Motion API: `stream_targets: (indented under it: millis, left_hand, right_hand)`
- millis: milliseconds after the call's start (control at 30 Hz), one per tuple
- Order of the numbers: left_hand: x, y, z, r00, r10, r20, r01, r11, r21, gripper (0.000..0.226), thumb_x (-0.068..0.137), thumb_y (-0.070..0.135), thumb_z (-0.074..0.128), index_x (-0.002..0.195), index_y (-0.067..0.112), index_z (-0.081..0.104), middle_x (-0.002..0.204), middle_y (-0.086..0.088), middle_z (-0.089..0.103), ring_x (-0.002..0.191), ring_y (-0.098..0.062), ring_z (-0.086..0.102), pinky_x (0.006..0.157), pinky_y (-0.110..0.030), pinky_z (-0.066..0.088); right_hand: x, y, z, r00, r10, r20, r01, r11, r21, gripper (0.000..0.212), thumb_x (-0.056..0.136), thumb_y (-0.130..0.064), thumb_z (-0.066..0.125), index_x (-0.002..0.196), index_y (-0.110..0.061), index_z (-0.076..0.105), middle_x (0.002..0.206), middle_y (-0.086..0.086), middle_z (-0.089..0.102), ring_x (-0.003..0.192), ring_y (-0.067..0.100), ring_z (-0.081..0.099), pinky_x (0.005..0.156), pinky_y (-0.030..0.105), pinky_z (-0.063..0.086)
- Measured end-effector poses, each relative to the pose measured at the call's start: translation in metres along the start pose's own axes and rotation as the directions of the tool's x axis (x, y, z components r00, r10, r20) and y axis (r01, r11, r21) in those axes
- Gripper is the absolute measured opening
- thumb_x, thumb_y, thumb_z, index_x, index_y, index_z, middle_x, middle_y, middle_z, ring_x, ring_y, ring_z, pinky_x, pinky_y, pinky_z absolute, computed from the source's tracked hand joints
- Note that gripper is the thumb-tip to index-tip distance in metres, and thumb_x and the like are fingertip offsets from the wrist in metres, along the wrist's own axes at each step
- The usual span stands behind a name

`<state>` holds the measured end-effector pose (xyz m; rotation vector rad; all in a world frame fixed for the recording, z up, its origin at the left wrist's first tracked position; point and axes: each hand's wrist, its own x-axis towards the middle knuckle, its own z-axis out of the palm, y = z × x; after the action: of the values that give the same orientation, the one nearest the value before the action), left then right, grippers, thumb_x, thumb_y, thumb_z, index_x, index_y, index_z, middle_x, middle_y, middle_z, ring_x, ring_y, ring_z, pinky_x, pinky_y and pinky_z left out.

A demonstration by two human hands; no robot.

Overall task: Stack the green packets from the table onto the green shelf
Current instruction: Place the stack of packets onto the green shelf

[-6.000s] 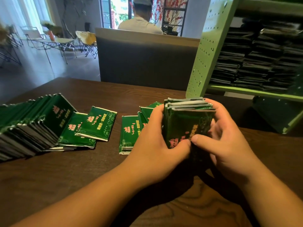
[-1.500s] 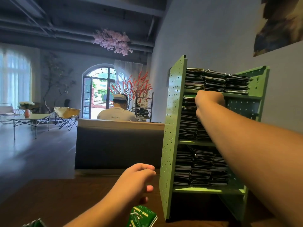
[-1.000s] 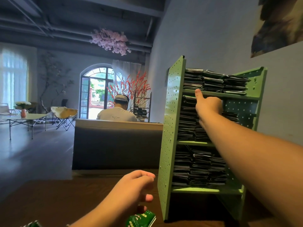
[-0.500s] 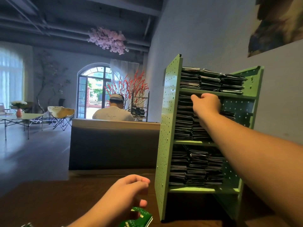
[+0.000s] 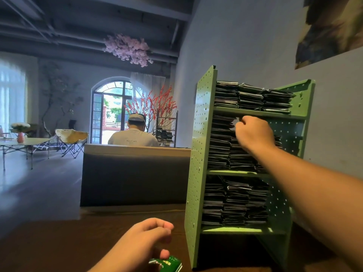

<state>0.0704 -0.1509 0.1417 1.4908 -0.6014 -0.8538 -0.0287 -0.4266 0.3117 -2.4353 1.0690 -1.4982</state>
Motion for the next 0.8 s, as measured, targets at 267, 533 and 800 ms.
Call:
stream_targets:
  millis: [267, 533, 800]
  left_hand:
    - [0.008, -0.006, -0.004, 1.0, 0.011, 0.012, -0.011, 1.0, -0.021, 0.012, 0.089, -0.002, 0.068, 0.1, -0.002, 0.073, 0.097, -0.024, 0.066, 0.078, -0.033, 0.064, 0.078, -0.04, 0.053]
    - [0.007, -0.007, -0.017, 0.998, -0.062, 0.014, 0.063, 0.993, -0.095, 0.033, 0.063, 0.002, 0.073, 0.095, -0.005, 0.075, 0.106, -0.029, 0.064, 0.082, -0.037, 0.064, 0.07, -0.039, 0.056]
    - [0.015, -0.009, -0.02, 0.999, -0.03, 0.011, 0.03, 0.999, -0.01, 0.016, 0.091, -0.003, 0.062, 0.103, -0.005, 0.071, 0.1, -0.026, 0.065, 0.071, -0.032, 0.062, 0.072, -0.037, 0.054]
  right_hand:
    - [0.014, -0.005, -0.005, 0.9, -0.054, 0.432, 0.111, 0.988, -0.108, 0.081, 0.097, -0.063, 0.048, 0.15, -0.004, 0.036, 0.147, 0.018, 0.051, 0.129, 0.034, 0.053, 0.108, 0.047, 0.043]
    - [0.028, -0.012, 0.0, 0.884, -0.05, 0.465, 0.056, 0.998, 0.002, 0.026, 0.091, -0.027, 0.066, 0.098, -0.004, 0.056, 0.088, 0.01, 0.053, 0.077, 0.024, 0.055, 0.066, 0.037, 0.044]
    - [0.024, -0.015, -0.004, 0.883, -0.037, 0.469, -0.005, 0.996, 0.09, 0.012, 0.089, -0.007, 0.06, 0.093, -0.003, 0.049, 0.076, 0.007, 0.042, 0.066, 0.017, 0.039, 0.057, 0.032, 0.029]
